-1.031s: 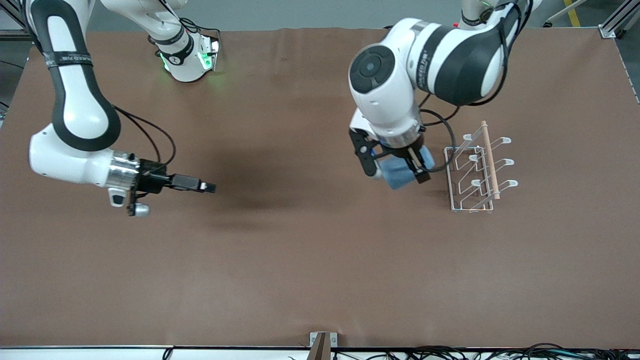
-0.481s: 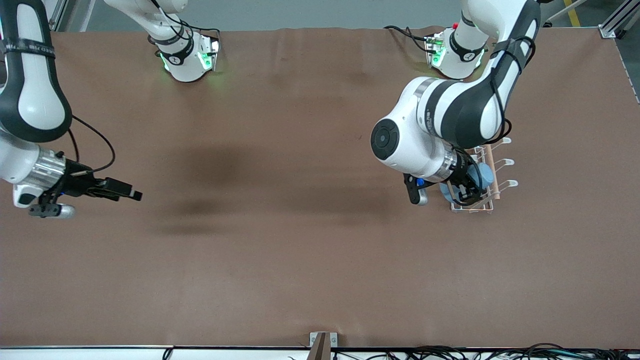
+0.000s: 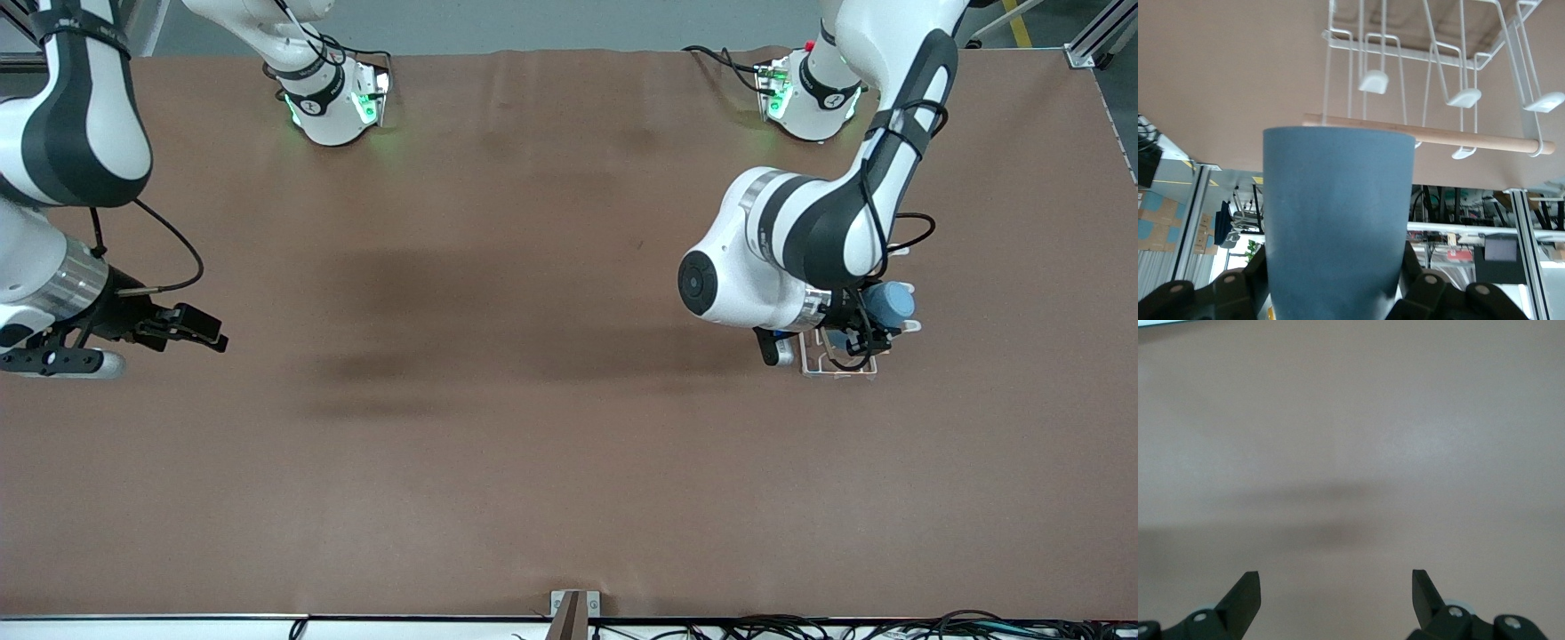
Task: Hang cup on cup holder
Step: 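Carry the cup with the left gripper to the rack while the right gripper withdraws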
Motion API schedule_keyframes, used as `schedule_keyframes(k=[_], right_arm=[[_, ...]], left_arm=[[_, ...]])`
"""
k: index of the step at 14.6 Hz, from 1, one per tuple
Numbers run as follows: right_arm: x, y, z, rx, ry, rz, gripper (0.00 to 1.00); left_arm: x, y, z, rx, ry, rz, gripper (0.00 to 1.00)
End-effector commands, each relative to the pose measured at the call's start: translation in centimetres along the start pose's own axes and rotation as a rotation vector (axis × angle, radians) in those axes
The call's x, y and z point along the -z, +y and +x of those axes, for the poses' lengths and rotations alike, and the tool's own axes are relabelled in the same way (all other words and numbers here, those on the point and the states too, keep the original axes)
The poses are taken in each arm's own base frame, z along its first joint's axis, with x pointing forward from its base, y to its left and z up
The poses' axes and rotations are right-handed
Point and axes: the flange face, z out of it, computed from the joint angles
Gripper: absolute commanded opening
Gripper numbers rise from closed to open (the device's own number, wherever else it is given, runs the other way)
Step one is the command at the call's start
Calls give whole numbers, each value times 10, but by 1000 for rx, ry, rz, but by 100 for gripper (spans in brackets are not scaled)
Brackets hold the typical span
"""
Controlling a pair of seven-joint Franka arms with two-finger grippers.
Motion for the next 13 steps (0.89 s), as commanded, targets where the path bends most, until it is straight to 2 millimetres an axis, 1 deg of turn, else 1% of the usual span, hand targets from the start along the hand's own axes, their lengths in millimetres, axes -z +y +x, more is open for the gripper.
schedule_keyframes(k=[1, 2, 3, 4, 5, 6, 7, 8, 9, 10, 11, 13], right_arm=[[48, 9, 4, -13, 25, -27, 100], [69, 13, 0, -21, 23, -28, 100], [94, 19, -5, -29, 36, -31, 100], [110, 22, -13, -38, 33, -34, 100], [129, 24, -24, -45, 32, -39, 100], [143, 29, -36, -56, 22, -46, 100], [147, 33, -44, -66, -14, -51, 100], [151, 44, -50, -78, -34, -53, 100], [161, 51, -55, -81, -36, -53, 100], [176, 52, -70, -82, -28, -48, 100], [176, 50, -79, -76, -33, -55, 100], [178, 52, -81, -72, -32, -104, 100]], left_arm=[[-10, 14, 8, -41, -65, 6, 70], [-10, 13, 8, -40, -62, 6, 70], [-13, 13, 14, -47, -65, 5, 70], [-16, 12, 20, -52, -76, 13, 70], [-19, 10, 25, -51, -99, 28, 70], [-23, 9, 31, -52, -115, 34, 70], [-24, 8, 33, -50, -127, 46, 70], [-25, 8, 37, -51, -130, 46, 70], [-25, 9, 39, -47, -130, 47, 70], [-26, 9, 41, -42, -129, 47, 70], [-28, 9, 45, -41, -128, 47, 70], [-31, 8, 50, -44, -125, 48, 70]])
